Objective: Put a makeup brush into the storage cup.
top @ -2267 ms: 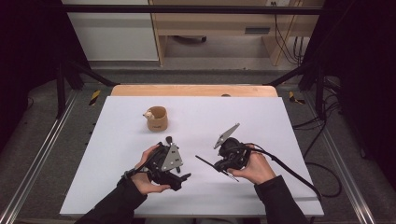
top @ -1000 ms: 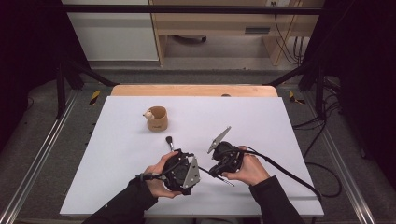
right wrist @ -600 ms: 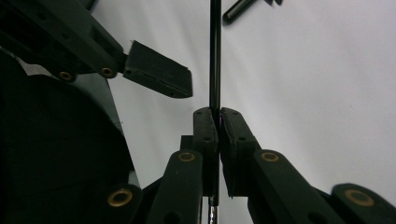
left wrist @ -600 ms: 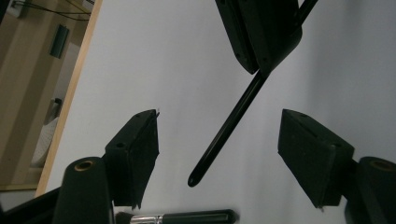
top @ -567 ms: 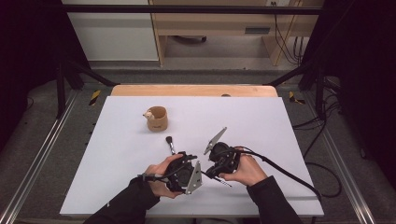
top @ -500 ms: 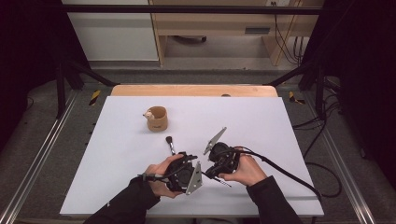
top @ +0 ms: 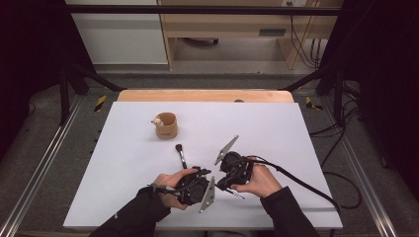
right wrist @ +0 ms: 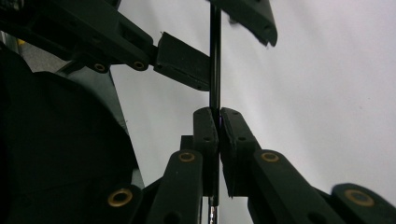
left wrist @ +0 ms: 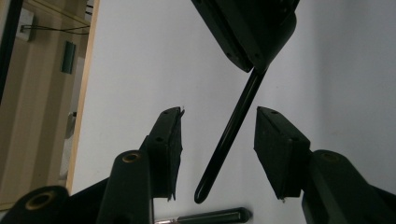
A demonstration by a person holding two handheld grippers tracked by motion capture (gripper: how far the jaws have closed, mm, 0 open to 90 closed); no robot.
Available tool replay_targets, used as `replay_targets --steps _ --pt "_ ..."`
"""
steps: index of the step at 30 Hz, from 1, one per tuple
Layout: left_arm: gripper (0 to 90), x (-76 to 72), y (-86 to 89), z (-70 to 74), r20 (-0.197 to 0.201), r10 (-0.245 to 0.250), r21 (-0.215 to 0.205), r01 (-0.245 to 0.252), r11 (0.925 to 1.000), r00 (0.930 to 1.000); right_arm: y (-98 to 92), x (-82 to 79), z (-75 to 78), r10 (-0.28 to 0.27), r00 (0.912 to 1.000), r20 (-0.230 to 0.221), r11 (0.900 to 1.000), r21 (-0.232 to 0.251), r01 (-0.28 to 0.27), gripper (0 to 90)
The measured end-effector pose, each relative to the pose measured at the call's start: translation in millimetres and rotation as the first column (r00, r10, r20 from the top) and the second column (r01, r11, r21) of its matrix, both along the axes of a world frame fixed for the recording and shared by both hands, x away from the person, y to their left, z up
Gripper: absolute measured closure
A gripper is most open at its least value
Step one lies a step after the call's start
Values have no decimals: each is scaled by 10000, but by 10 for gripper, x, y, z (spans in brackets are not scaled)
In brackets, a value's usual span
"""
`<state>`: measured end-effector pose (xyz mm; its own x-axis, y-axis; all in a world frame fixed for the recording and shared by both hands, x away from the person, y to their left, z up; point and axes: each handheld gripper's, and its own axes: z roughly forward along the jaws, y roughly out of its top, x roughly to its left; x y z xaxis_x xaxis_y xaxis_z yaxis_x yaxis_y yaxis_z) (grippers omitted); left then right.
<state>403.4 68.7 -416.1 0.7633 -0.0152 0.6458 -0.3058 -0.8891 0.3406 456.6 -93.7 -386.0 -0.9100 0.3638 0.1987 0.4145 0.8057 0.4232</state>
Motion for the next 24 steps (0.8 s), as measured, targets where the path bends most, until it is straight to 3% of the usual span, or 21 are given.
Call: replay_targets --steps 12,24 --pt "672 -46 -42 -43 468 -414 552 388 9977 9980 17 -23 2 -36 9998 -195 10000 62 38 856" --pt "790 -70 -57 -62 469 -748 837 707 9940 9961 10 -26 0 233 9996 -146 9996 146 -231 856"
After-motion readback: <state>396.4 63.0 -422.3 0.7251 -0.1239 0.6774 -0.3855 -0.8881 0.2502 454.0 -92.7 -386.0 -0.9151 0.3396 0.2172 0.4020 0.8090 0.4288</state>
